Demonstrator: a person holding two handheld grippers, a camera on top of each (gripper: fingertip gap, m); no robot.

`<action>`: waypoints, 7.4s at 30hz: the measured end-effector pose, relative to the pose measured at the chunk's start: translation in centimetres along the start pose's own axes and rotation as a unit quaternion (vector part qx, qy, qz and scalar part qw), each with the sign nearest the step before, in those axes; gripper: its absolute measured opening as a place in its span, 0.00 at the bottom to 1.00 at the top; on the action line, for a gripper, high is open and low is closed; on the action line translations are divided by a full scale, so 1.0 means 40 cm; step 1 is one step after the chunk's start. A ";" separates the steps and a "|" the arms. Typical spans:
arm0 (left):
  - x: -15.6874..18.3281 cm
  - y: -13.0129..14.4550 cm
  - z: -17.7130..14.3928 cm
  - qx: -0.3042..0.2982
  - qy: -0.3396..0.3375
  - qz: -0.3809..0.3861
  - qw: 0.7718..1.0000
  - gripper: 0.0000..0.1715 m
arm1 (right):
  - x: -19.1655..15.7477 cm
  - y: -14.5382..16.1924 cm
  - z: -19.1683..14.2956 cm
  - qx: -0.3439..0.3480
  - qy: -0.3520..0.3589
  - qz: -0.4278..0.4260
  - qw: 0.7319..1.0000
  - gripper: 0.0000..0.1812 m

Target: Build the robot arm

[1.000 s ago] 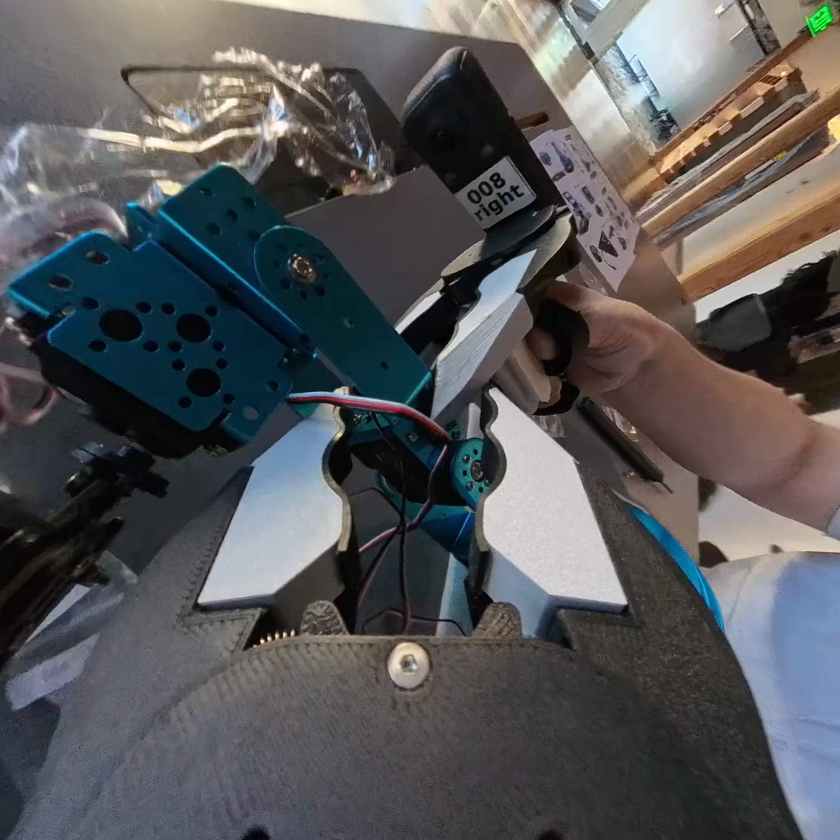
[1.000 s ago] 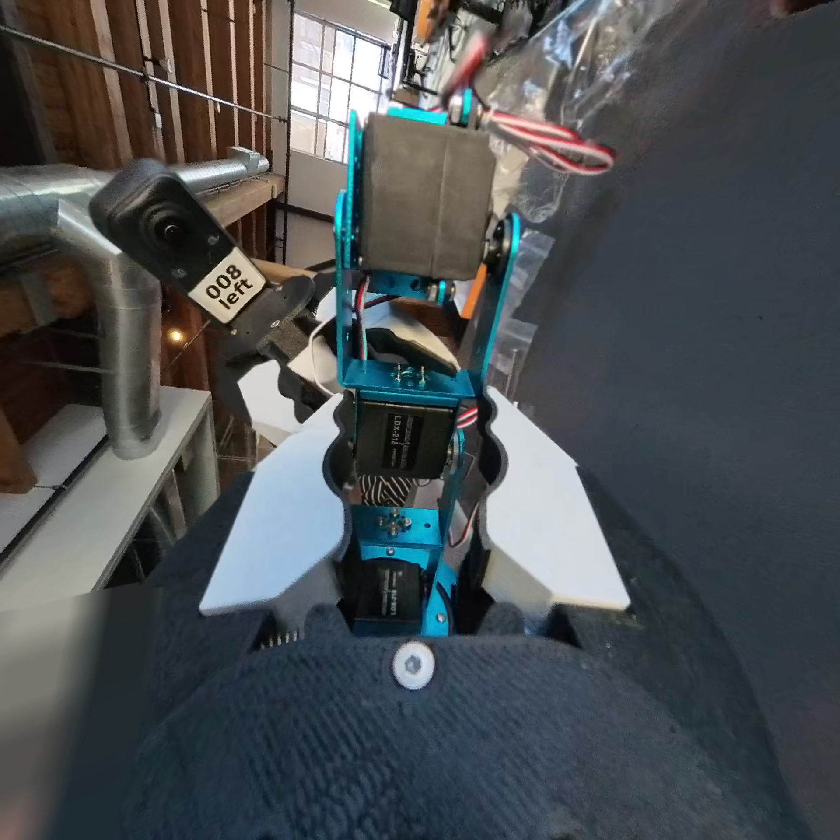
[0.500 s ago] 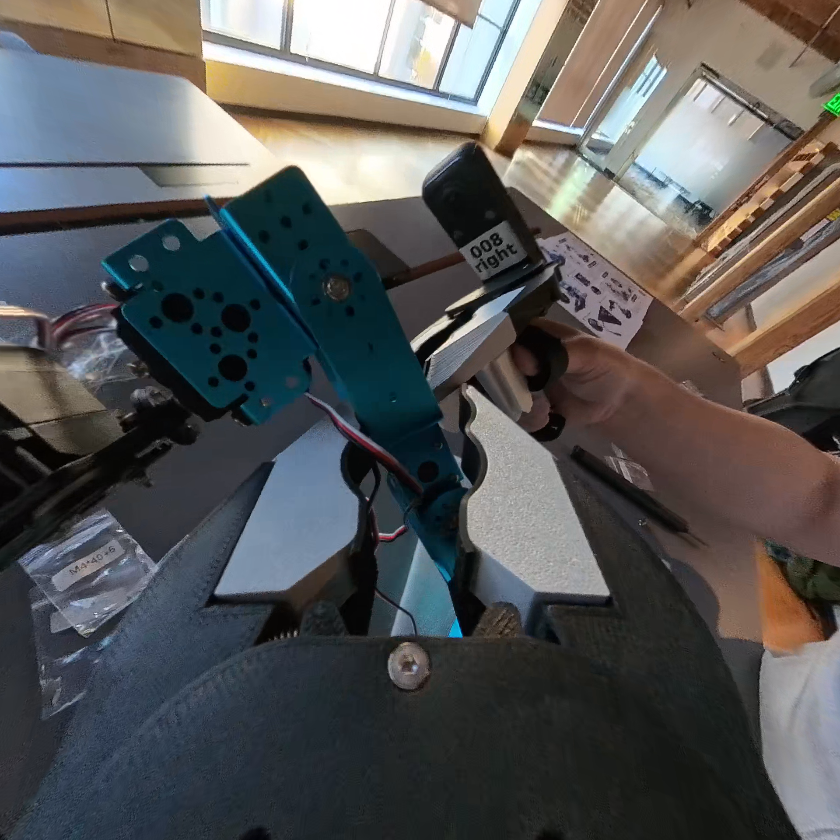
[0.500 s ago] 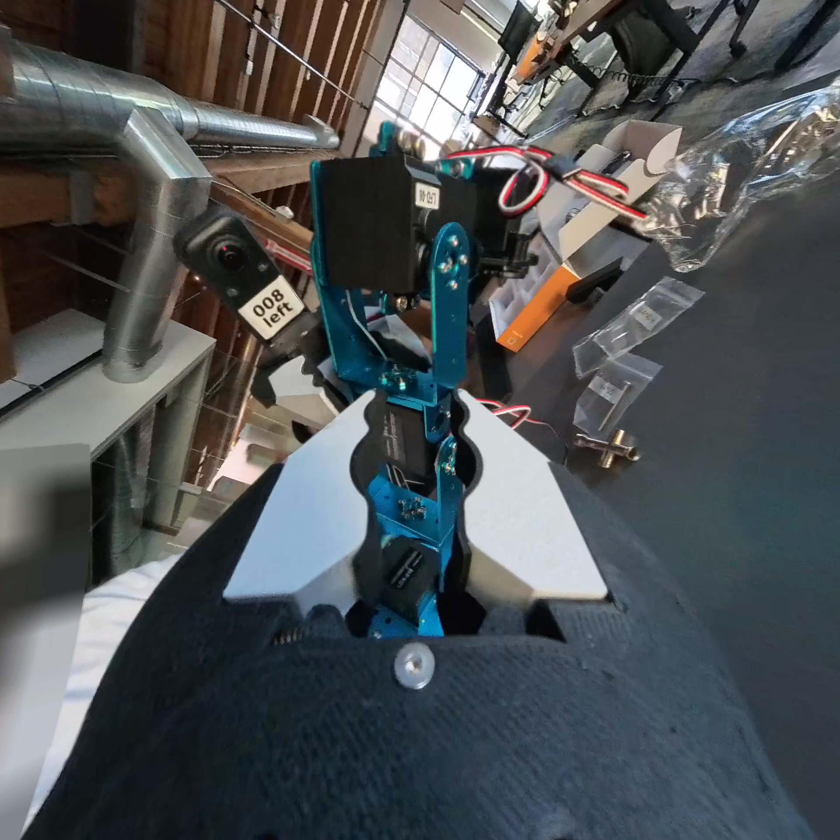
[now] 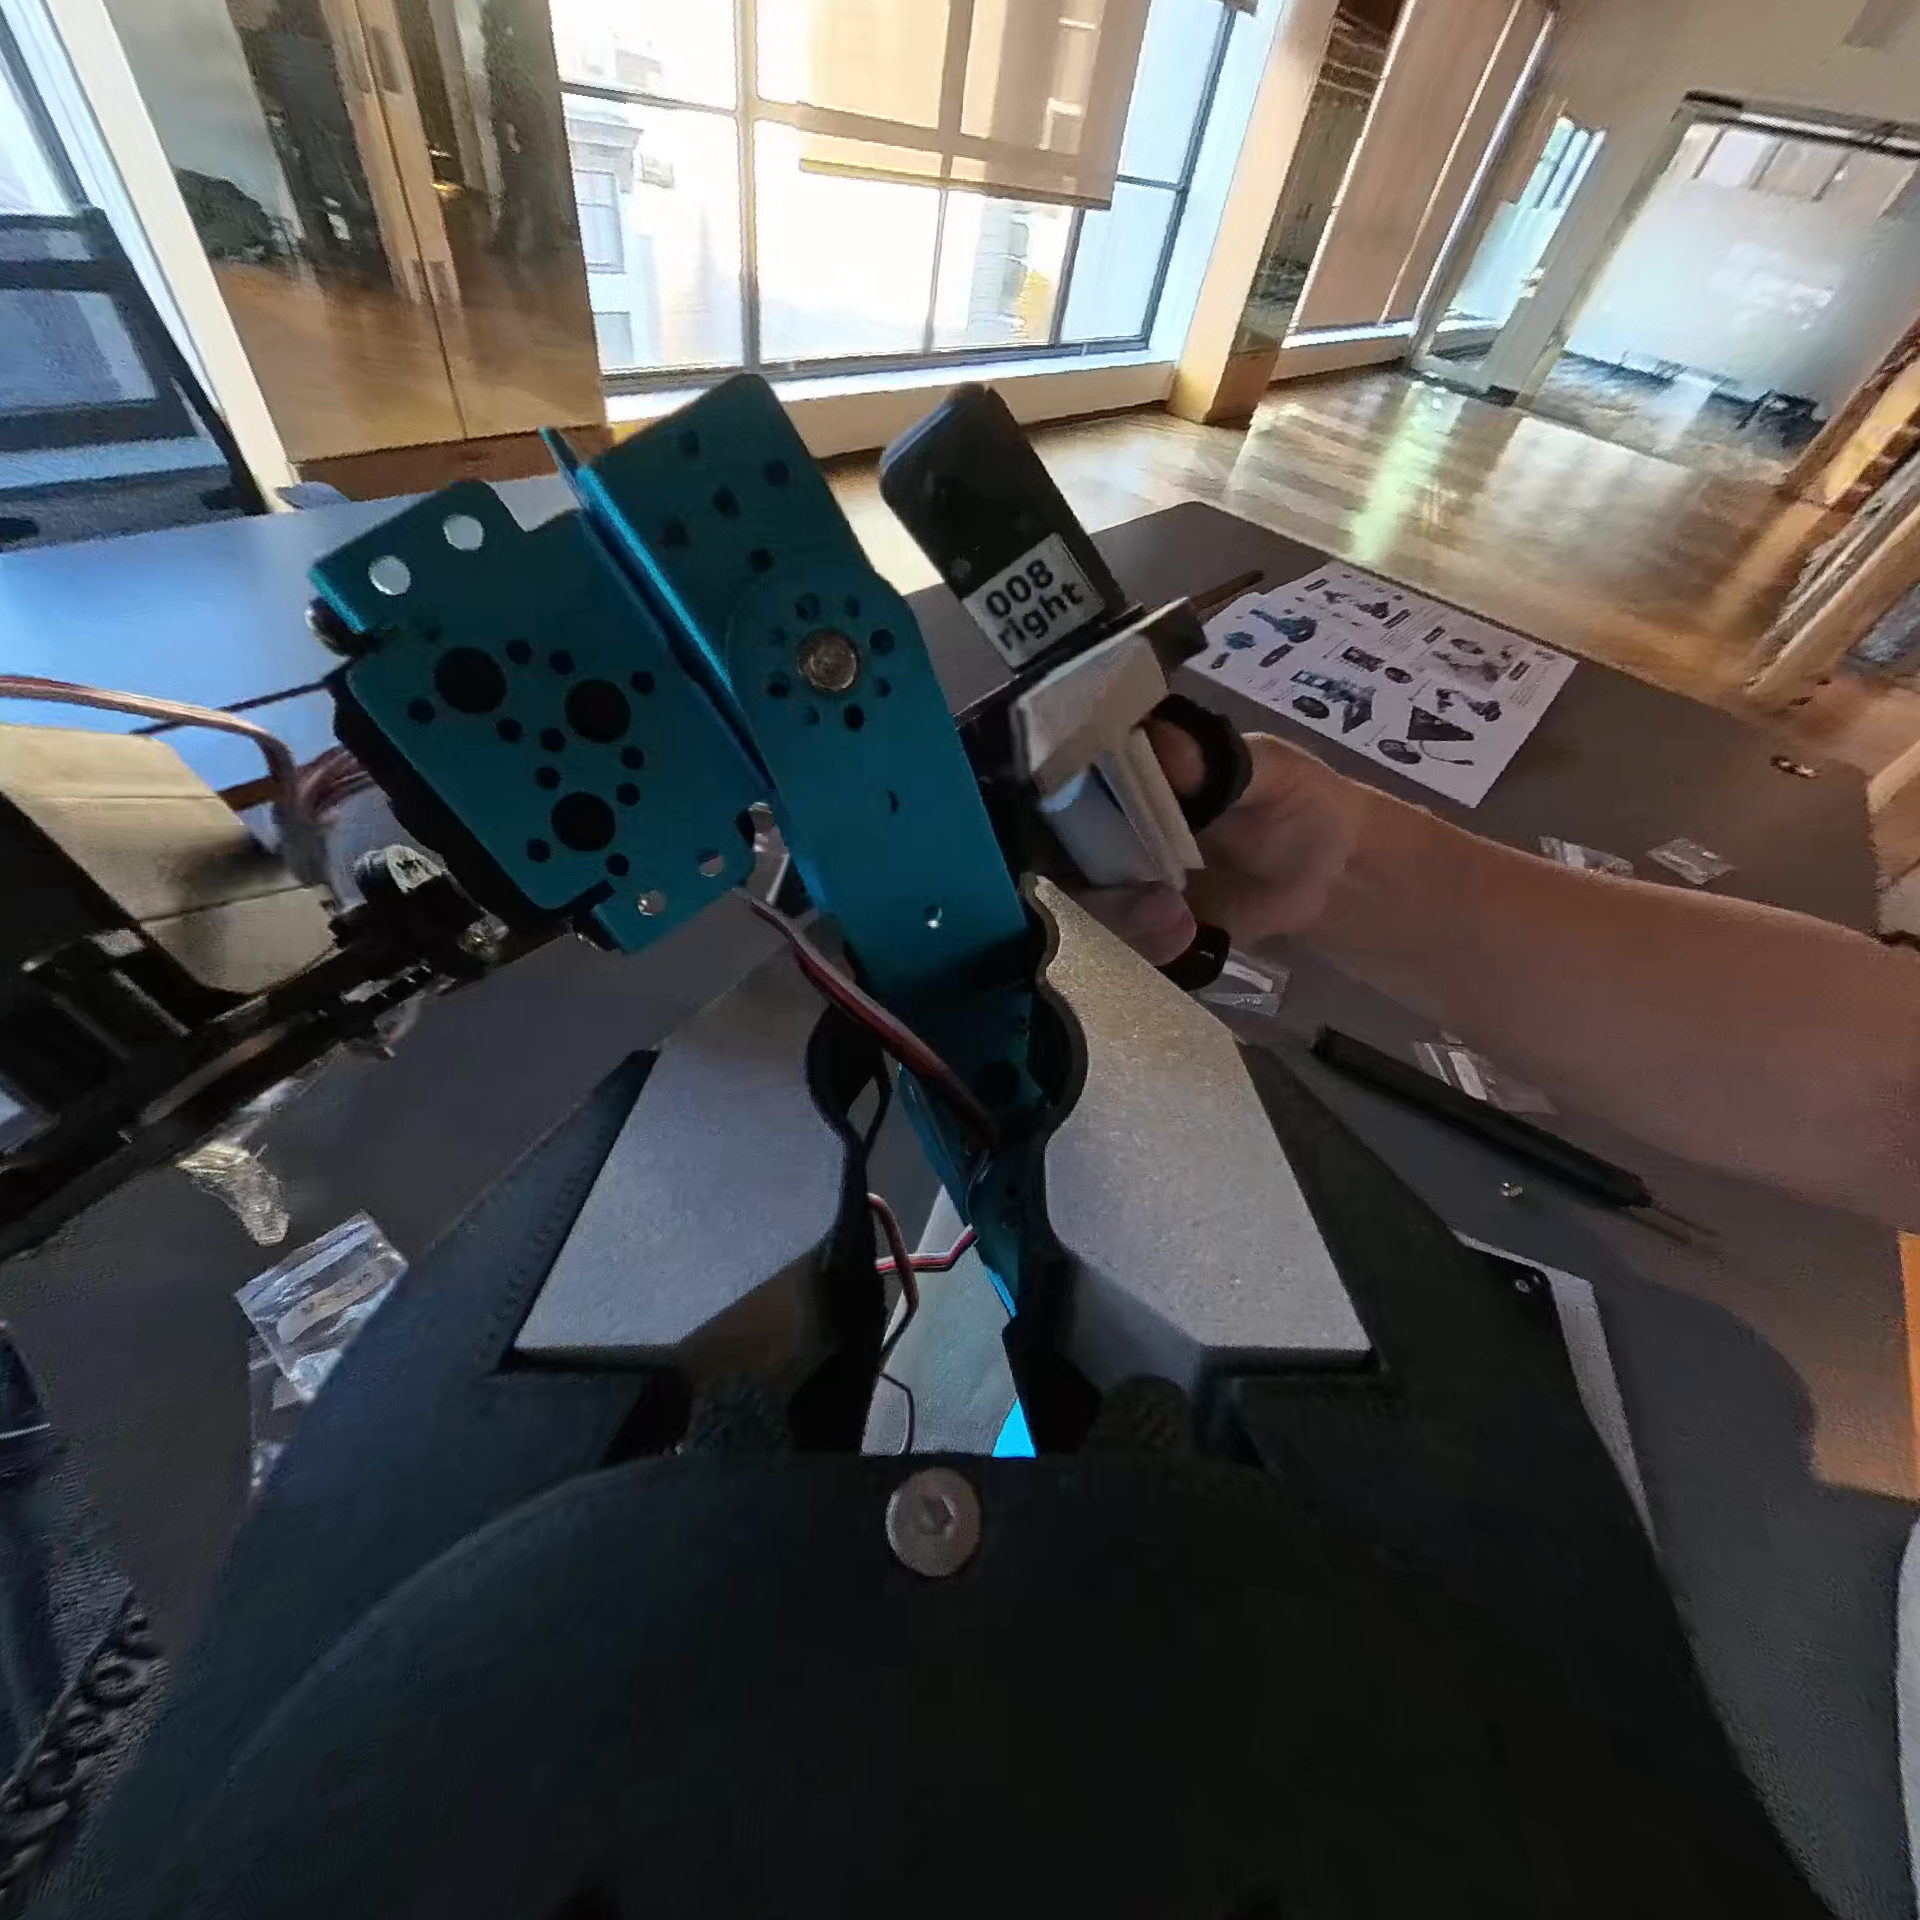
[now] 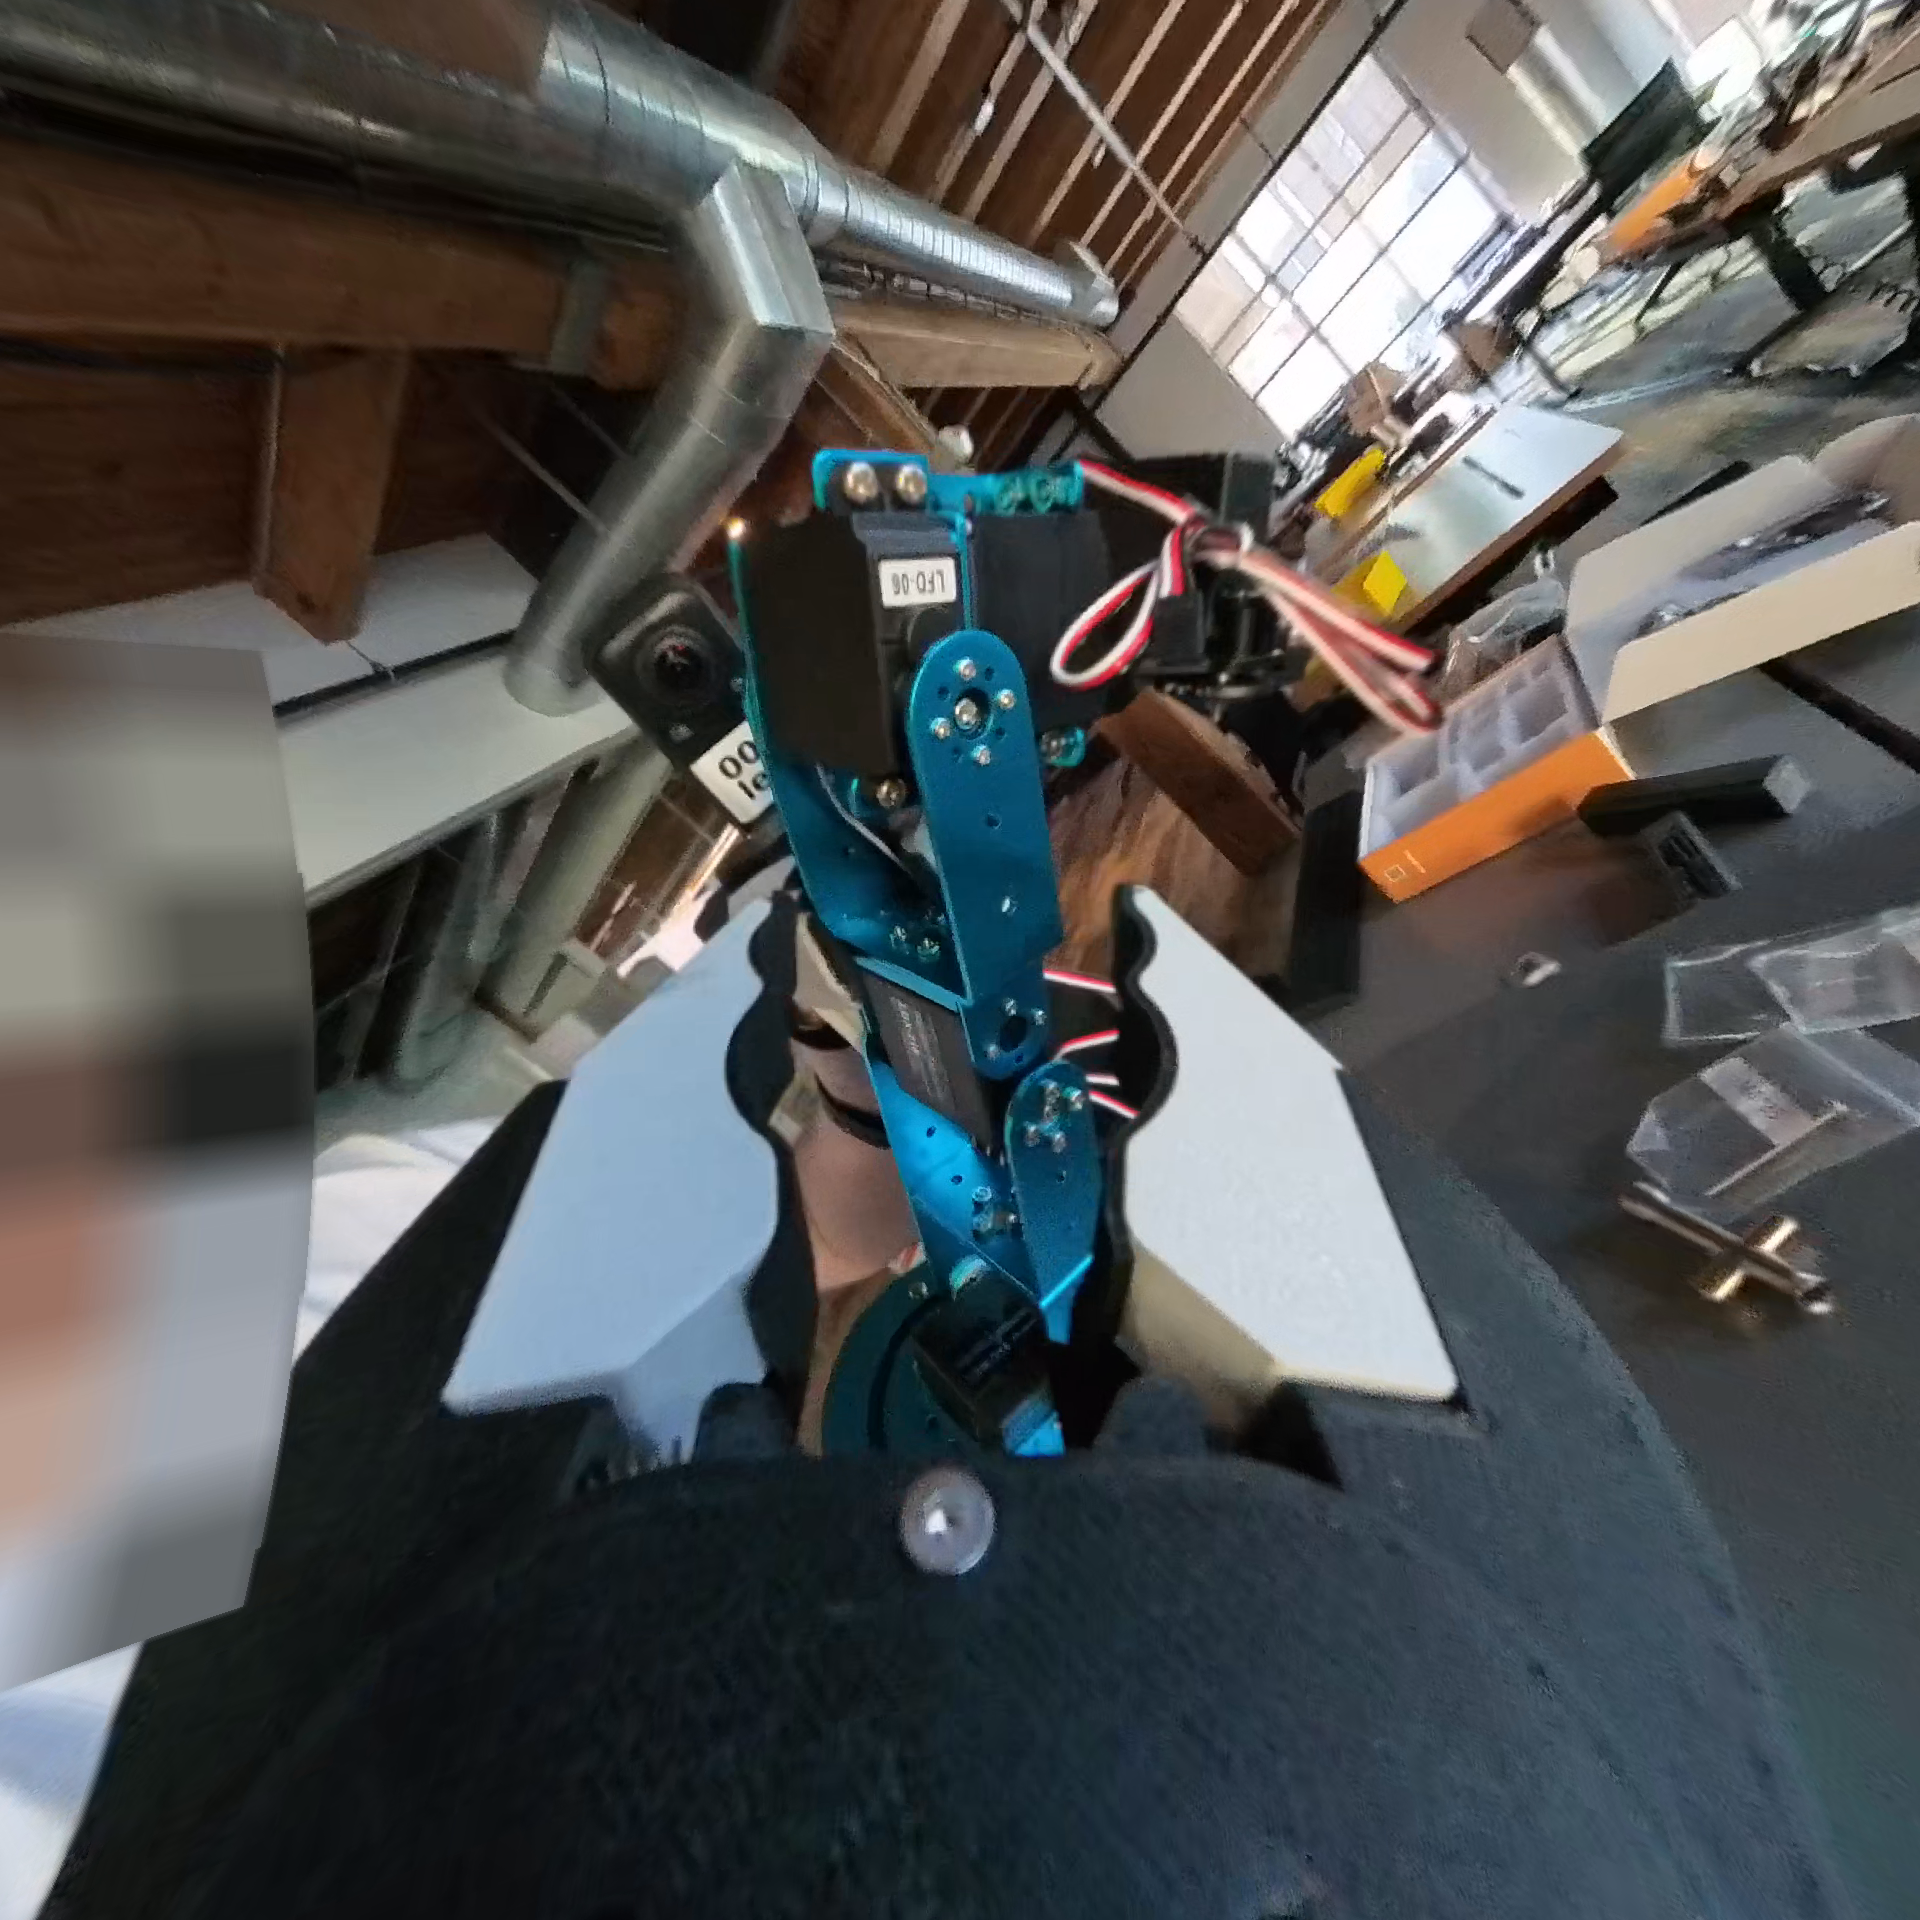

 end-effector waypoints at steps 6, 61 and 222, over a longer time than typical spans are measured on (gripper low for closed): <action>0.048 -0.013 -0.022 0.003 -0.036 0.033 0.999 0.13 | -0.039 0.074 0.036 -0.070 0.040 -0.072 0.994 0.42; 0.113 -0.035 -0.036 -0.072 -0.177 0.031 0.981 0.15 | -0.065 0.256 0.165 -0.052 0.420 -0.233 0.876 0.45; 0.315 0.015 -0.316 0.154 0.029 0.044 0.987 0.12 | -0.209 0.457 0.202 -0.275 0.098 -0.274 0.916 0.14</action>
Point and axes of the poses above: each gripper's, where its closed fingertips meet, z out along the fingers, y out of its underside, x = y × z across the jaws, the point moved 7 cm from there along -z, back along the fingers, and after that the axes turned 5 degrees about z, right-handed, at the moved point
